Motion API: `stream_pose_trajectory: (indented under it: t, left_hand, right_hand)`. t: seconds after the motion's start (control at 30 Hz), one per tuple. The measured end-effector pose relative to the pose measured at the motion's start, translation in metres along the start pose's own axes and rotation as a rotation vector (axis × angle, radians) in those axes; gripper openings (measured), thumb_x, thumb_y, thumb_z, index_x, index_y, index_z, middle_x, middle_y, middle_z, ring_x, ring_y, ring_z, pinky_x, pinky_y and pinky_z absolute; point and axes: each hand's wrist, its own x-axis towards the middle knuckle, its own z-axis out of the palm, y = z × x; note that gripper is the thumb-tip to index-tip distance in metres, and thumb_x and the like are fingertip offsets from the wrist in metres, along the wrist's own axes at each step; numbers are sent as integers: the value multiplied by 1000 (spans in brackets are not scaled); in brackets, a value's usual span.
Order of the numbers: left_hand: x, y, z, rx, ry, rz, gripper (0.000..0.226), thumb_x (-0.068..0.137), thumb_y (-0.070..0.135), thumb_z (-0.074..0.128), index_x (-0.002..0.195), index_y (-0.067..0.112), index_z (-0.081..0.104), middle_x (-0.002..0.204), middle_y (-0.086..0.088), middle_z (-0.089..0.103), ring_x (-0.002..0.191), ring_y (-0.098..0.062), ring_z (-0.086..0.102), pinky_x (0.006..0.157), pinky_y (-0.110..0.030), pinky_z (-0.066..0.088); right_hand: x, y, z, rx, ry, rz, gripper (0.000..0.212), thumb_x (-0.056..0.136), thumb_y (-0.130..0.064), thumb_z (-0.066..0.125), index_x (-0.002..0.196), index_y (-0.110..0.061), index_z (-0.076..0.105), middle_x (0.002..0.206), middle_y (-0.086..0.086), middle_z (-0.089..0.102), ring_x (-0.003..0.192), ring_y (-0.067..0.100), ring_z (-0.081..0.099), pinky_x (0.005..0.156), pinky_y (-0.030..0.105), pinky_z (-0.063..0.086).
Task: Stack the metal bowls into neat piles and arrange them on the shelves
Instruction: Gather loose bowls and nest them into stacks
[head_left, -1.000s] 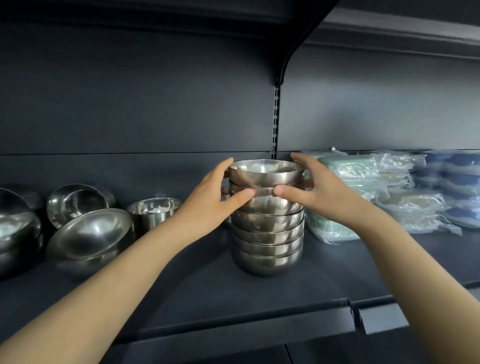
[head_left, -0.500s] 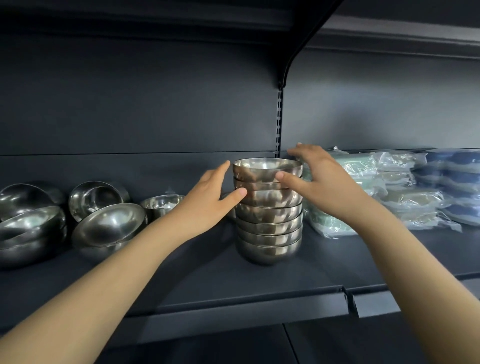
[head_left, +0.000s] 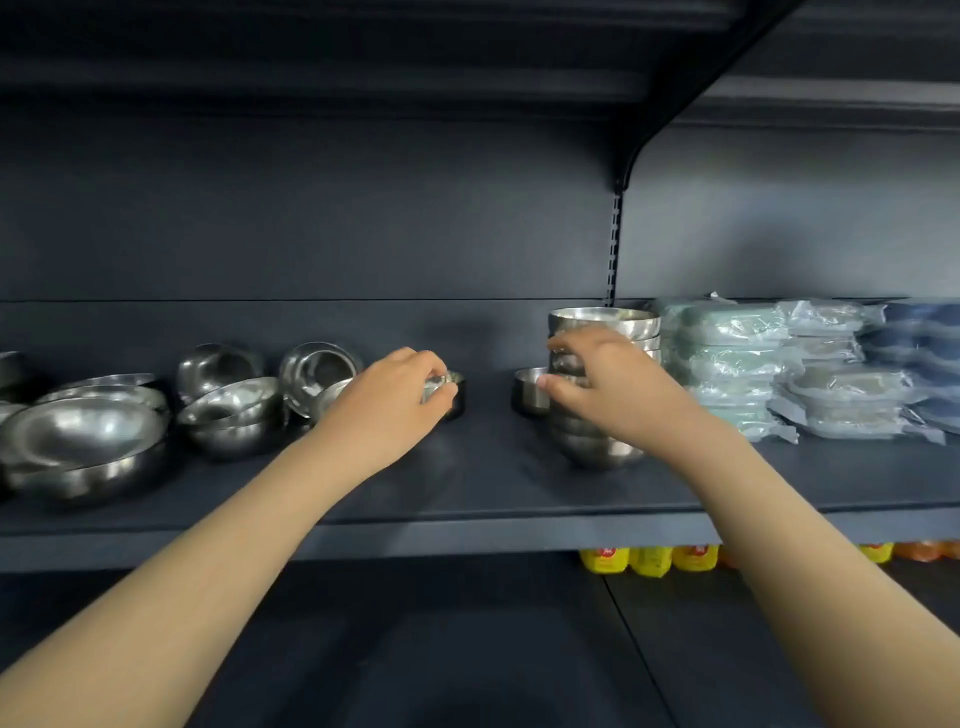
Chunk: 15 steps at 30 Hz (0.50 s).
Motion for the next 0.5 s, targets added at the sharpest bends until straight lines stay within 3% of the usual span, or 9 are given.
stream_pose_trajectory:
  t: [0.3, 0.5]
  left_hand:
    - [-144, -73, -88, 36, -20, -15, 28, 94, 34, 44, 110, 15, 58, 110, 1, 59, 103, -17, 55, 91, -40, 46]
    - [-221, -115, -150, 144, -65, -43, 34, 96, 36, 41, 120, 15, 54, 120, 1, 55, 110, -18, 52, 92, -36, 45]
  right_hand:
    - [-74, -149, 12, -29, -84, 47, 51, 93, -42, 52, 134, -13, 47, 136, 8, 50, 124, 26, 46, 101, 43, 41]
    - [-97, -247, 25, -8, -184, 15, 53, 92, -50, 47, 132, -16, 47, 135, 7, 50, 124, 28, 44, 99, 47, 41]
